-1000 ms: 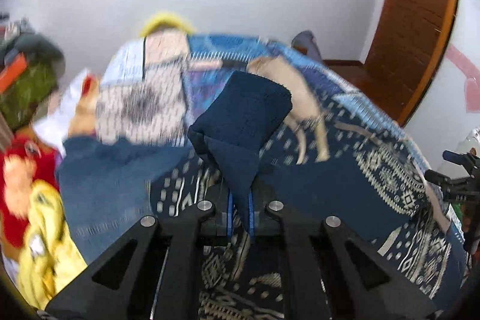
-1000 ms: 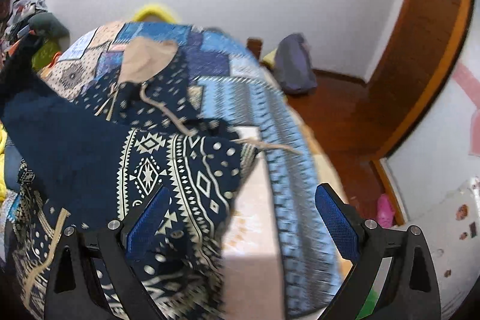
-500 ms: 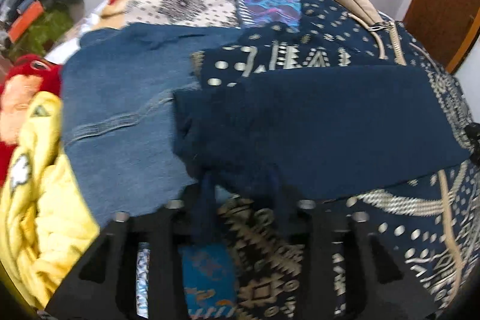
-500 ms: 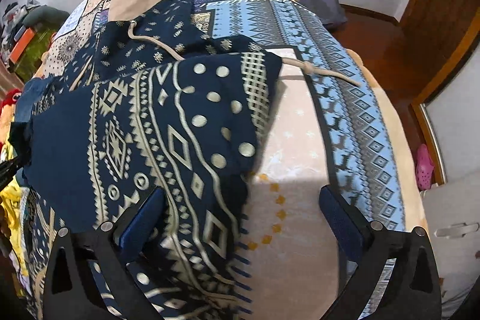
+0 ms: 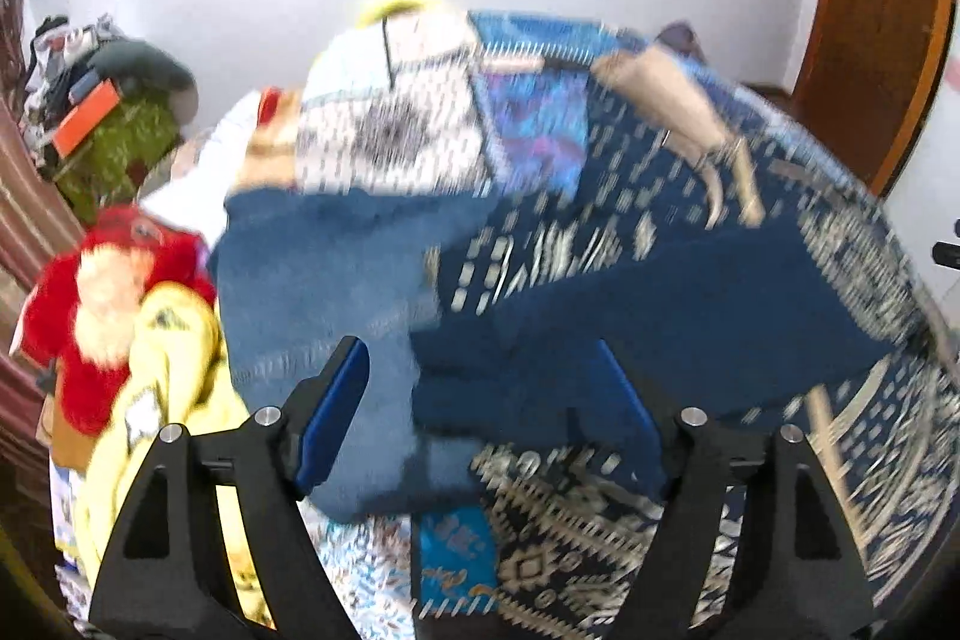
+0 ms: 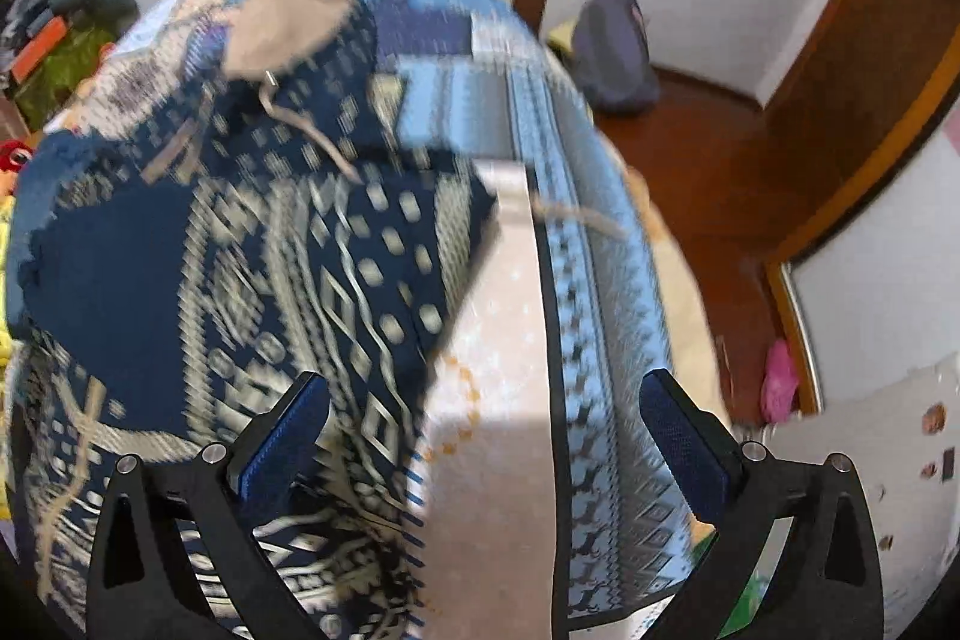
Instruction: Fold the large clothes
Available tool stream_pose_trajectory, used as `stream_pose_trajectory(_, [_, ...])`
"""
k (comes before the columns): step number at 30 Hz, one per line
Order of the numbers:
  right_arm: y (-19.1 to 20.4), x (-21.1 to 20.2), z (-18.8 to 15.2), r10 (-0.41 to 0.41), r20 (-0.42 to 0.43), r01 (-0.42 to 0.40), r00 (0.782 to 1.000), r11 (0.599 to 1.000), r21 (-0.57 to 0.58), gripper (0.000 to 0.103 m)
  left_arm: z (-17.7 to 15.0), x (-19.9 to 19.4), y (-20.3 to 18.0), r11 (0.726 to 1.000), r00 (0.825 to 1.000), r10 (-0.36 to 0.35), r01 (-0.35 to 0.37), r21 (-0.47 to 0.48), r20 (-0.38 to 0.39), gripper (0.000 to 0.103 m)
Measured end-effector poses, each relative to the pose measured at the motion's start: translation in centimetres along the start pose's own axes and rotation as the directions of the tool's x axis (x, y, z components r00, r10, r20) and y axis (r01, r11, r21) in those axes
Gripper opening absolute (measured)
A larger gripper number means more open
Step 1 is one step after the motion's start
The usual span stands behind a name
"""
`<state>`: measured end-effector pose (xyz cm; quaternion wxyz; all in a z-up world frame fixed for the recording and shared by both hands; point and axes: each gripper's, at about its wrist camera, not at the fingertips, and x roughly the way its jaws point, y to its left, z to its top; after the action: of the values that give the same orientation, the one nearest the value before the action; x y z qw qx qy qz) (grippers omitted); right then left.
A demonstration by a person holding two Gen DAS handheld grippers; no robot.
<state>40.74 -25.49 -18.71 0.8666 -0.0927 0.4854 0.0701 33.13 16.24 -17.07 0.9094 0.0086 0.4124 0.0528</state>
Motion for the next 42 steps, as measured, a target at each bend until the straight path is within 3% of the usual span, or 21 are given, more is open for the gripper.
stream_pose_trajectory(8, [1.9, -5.5, 6.9, 0.101, 0.201, -0.1, 0.974, 0.995, -0.013, 0.103, 6.8, -2.9, -3.8, 0.995, 0.98, -0.072, 0.059, 0.075, 0.188, 0.091])
stream_pose_trajectory(12, [3.6, -5.3, 10.9, 0.159, 0.24, -0.16, 0.958, 0.987, -0.016, 0.103, 9.7, -1.0, -6.0, 0.992, 0.975, -0.098, 0.078, 0.101, 0.202, 0.094])
stream_pose_trajectory(18, [6.6, -0.7, 15.6, 0.162, 0.221, -0.153, 0.962, 0.987, -0.055, 0.103, 13.2, 6.4, -8.7, 0.988, 0.984, -0.138, 0.129, 0.083, 0.115, 0.095])
stream_pose_trajectory(22, [8.3, 5.4, 17.9, 0.133, 0.137, -0.126, 0.982, 0.99, -0.059, 0.103, 14.5, 13.2, -9.0, 0.985, 0.985, -0.172, 0.172, -0.005, -0.004, 0.095])
stream_pose_trajectory(27, [8.5, 13.8, 19.4, 0.123, 0.007, -0.123, 0.992, 0.992, 0.009, 0.103, 15.3, 19.9, -8.5, 0.977, 0.98, -0.181, 0.169, -0.128, -0.088, 0.095])
stream_pose_trajectory(31, [7.9, 19.6, 20.2, 0.167, -0.086, -0.156, 0.982, 0.98, 0.122, 0.102, 15.8, 24.2, -8.3, 0.972, 0.975, -0.174, 0.148, -0.18, -0.14, 0.095])
stream_pose_trajectory(35, [8.0, 21.9, 20.9, 0.203, -0.08, -0.19, 0.976, 0.971, 0.146, 0.097, 16.0, 27.2, -8.5, 0.964, 0.967, -0.189, 0.148, -0.221, -0.174, 0.094])
stream_pose_trajectory(38, [7.9, 22.7, 21.3, 0.224, -0.061, -0.211, 0.973, 0.962, 0.172, 0.074, 16.2, 27.2, -8.8, 0.961, 0.971, -0.197, 0.164, -0.223, -0.136, 0.073])
stream_pose_trajectory(40, [8.3, 22.3, 21.3, 0.255, -0.05, -0.244, 0.966, 0.956, 0.166, 0.034, 16.2, 26.5, -9.5, 0.963, 0.971, -0.208, 0.182, -0.2, -0.118, 0.043])
stream_pose_trajectory(42, [9.0, 21.7, 21.3, 0.255, -0.047, -0.246, 0.966, 0.958, 0.145, 0.018, 16.3, 25.9, -10.6, 0.969, 0.969, -0.214, 0.195, -0.154, -0.123, 0.017])
